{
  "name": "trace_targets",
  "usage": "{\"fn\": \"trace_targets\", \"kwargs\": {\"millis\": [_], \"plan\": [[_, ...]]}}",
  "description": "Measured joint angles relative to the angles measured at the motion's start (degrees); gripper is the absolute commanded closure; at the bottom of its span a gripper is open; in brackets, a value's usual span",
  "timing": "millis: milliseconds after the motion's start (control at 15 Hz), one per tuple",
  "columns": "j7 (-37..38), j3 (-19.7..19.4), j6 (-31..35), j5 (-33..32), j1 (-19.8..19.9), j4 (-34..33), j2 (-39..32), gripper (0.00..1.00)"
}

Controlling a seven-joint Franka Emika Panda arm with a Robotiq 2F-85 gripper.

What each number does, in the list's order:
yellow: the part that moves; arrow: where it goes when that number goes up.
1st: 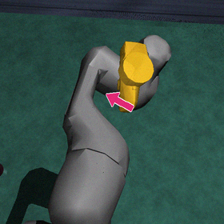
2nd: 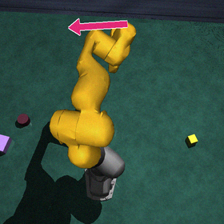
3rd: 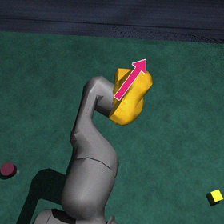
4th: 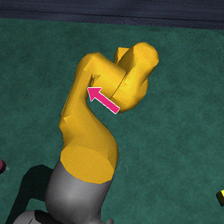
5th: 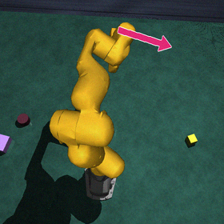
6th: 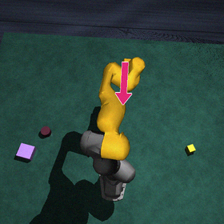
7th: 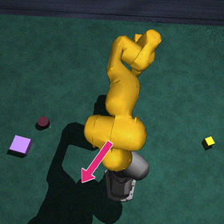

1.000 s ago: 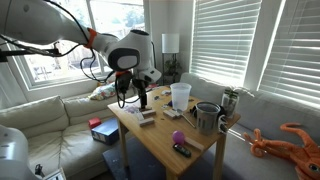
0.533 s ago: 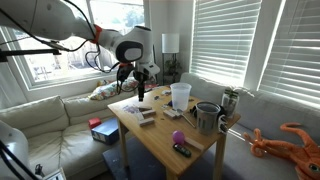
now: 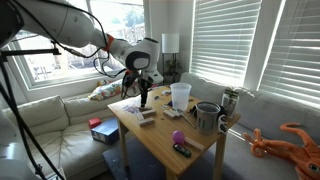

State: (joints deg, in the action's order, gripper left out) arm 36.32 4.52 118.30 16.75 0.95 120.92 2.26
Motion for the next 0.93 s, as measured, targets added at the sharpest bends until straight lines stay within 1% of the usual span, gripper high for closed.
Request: {"fn": "trace_targets", "kwargs": {"millis": [133,200,333,467,533,667,733,800,867,933], "plan": [[0.0,0.0,0.1,0.0,-0.3,-0.4,-1.0,0.01],[0.0,0.0,0.1,0.1,-0.5,-0.7,-1.5,0.04],[0.0,0.0,0.2,0.1,-0.8,-1.3,-2.4,0.17],[0.0,0.0,0.3,0.1,-1.0,-1.9,-3.2,0.16],[0.1,0.0,0.4,0.1,-1.2,-2.2,-3.5,0.19],[0.2,0.0,0.4,0.1,-1.3,-2.8,-4.3,0.10],[0.3,0.0,0.4,0.1,-1.4,-3.0,-4.6,0.10],[0.4,0.0,0.4,0.1,-1.4,-3.2,-4.9,0.05],[0.5,0.0,0.4,0.1,-1.5,-3.3,-5.2,0.05],[0.7,-0.1,0.4,0.1,-1.5,-3.4,-5.4,0.03]]}}
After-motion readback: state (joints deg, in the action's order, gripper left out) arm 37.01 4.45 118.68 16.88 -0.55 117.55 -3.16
